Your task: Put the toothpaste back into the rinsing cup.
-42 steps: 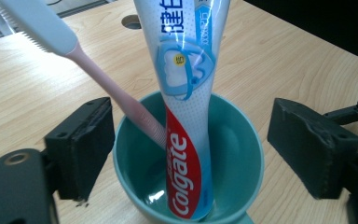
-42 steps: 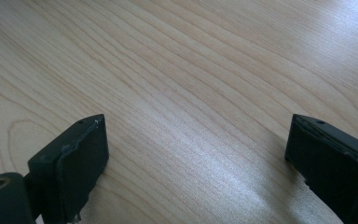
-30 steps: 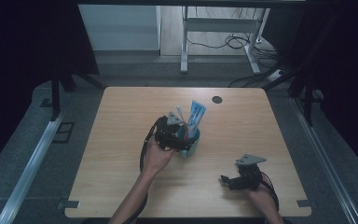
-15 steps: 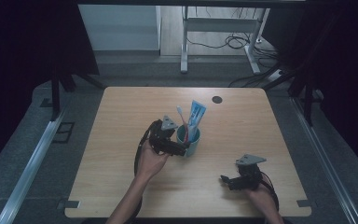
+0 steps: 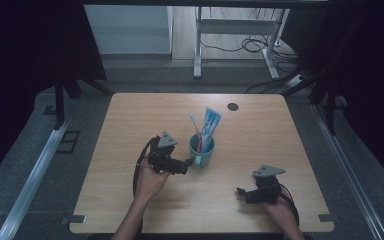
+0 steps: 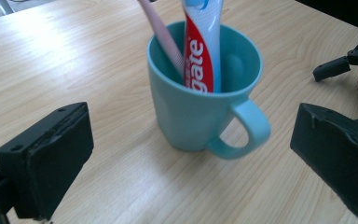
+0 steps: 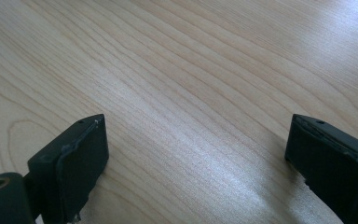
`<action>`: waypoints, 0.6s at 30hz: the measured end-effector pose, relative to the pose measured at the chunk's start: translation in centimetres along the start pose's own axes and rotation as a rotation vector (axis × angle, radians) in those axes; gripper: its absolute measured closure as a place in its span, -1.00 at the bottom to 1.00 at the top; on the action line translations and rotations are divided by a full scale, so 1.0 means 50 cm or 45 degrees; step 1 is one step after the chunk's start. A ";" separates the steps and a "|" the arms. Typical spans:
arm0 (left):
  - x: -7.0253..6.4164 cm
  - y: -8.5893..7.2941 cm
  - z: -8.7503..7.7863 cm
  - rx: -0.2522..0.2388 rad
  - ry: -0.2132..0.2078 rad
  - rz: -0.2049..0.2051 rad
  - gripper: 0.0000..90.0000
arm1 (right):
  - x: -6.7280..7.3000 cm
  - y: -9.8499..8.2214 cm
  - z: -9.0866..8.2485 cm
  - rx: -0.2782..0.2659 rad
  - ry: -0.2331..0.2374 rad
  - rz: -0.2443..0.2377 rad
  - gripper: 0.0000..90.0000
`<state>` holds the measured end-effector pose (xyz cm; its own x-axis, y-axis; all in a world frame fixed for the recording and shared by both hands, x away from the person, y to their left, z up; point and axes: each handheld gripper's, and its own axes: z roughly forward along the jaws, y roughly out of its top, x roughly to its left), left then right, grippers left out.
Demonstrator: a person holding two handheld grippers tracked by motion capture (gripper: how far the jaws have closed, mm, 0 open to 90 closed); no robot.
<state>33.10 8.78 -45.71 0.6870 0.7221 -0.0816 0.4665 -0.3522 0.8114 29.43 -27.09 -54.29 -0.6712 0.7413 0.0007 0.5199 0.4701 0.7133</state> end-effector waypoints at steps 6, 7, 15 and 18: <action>0.005 -0.028 -0.020 -0.026 0.011 -0.002 -1.00 | 0.000 0.000 0.000 0.001 0.000 0.000 -0.88; 0.005 -0.036 -0.023 -0.029 0.013 -0.005 -1.00 | 0.000 0.000 0.000 0.001 0.000 -0.002 -0.88; 0.002 -0.072 -0.028 -0.017 0.031 0.005 -1.00 | 0.000 0.000 0.000 0.000 0.000 0.000 -0.88; 0.001 -0.085 -0.029 -0.019 0.035 -0.009 -1.00 | 0.000 0.000 0.000 0.000 0.000 0.000 -0.88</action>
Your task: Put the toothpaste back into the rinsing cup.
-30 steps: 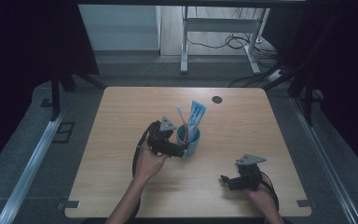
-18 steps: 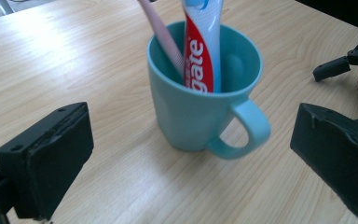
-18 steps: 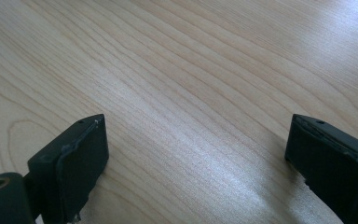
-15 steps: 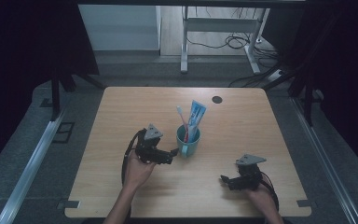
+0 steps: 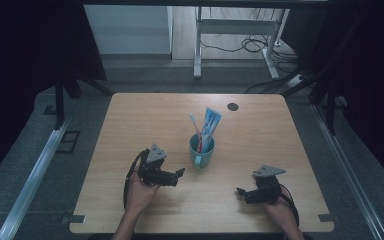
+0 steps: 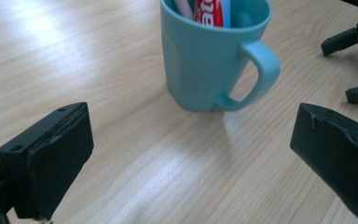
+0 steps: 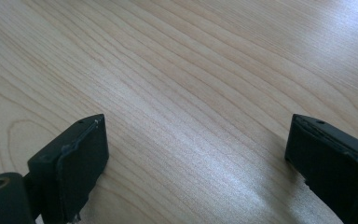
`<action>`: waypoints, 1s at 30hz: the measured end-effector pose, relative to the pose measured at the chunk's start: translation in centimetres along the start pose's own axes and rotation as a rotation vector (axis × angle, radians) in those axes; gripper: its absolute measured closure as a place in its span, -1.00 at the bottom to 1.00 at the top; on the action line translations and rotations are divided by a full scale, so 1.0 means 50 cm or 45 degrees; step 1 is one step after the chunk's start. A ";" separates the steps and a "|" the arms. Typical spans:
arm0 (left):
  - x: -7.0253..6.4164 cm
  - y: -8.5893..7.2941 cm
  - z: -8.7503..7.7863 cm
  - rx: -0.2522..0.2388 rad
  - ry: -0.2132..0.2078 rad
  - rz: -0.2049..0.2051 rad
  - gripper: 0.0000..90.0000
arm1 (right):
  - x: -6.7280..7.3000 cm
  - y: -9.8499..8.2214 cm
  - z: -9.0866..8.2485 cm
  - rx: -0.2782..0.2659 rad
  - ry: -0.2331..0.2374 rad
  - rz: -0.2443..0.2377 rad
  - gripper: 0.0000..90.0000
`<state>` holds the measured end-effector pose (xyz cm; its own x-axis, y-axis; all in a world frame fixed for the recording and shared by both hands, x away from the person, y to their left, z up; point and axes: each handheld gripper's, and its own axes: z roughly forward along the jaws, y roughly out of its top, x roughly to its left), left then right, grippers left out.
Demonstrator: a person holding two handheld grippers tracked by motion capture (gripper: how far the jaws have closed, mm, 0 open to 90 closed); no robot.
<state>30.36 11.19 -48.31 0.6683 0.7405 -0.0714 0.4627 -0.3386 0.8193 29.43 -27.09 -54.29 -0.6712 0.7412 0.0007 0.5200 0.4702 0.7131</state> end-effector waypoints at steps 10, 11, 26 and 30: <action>0.001 -0.043 -0.007 0.029 0.032 -0.010 -1.00 | 0.000 0.000 0.000 0.000 0.000 0.000 -0.88; 0.001 -0.048 -0.008 0.032 0.033 -0.013 -1.00 | 0.000 0.000 0.000 0.000 0.000 0.000 -0.88; 0.001 -0.105 -0.004 0.111 0.075 -0.029 -1.00 | 0.000 0.000 0.000 0.001 -0.001 0.003 -0.88; -0.001 -0.116 0.004 0.147 0.079 -0.017 -1.00 | 0.000 0.000 0.000 0.000 -0.001 0.000 -0.88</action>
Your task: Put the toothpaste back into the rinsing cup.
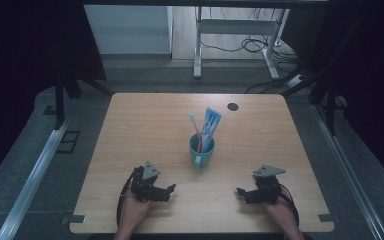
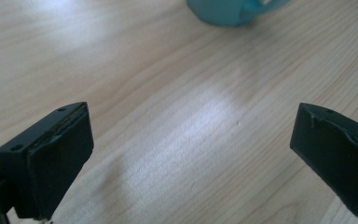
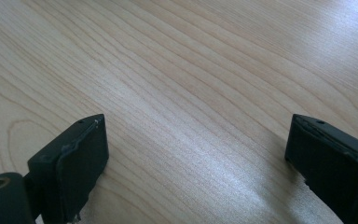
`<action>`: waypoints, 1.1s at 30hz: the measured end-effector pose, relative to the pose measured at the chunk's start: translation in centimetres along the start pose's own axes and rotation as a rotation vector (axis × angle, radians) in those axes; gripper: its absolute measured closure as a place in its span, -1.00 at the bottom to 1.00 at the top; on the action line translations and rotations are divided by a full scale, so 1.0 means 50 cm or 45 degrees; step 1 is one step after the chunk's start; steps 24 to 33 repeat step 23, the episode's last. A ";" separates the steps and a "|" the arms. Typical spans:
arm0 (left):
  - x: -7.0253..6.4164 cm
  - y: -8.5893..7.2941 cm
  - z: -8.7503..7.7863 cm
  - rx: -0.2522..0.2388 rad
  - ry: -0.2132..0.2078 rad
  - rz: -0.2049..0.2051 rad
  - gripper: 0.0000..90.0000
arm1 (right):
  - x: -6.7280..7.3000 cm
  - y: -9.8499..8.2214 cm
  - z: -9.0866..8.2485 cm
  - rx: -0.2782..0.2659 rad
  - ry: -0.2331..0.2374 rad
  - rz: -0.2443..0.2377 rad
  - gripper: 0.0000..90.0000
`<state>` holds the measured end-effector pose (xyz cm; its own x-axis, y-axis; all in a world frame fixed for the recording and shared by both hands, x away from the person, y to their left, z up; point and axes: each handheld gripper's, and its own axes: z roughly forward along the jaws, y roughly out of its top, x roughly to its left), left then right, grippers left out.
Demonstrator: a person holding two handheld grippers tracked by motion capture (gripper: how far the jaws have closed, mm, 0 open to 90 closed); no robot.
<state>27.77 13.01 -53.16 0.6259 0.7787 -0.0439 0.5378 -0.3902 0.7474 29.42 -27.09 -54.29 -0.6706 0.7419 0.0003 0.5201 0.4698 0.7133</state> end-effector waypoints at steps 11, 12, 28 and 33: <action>-0.006 -0.011 0.025 0.117 0.012 0.034 -1.00 | 0.000 0.000 0.000 -0.001 0.000 0.000 -0.88; -0.007 -0.011 0.026 0.126 0.013 0.036 -1.00 | 0.000 0.000 0.000 0.000 0.000 0.000 -0.88; -0.007 -0.011 0.030 0.153 0.002 0.027 -1.00 | 0.000 0.000 0.000 0.000 0.000 0.000 -0.88; -0.007 -0.011 0.030 0.153 0.002 0.027 -1.00 | 0.000 0.000 0.000 0.000 0.000 0.000 -0.88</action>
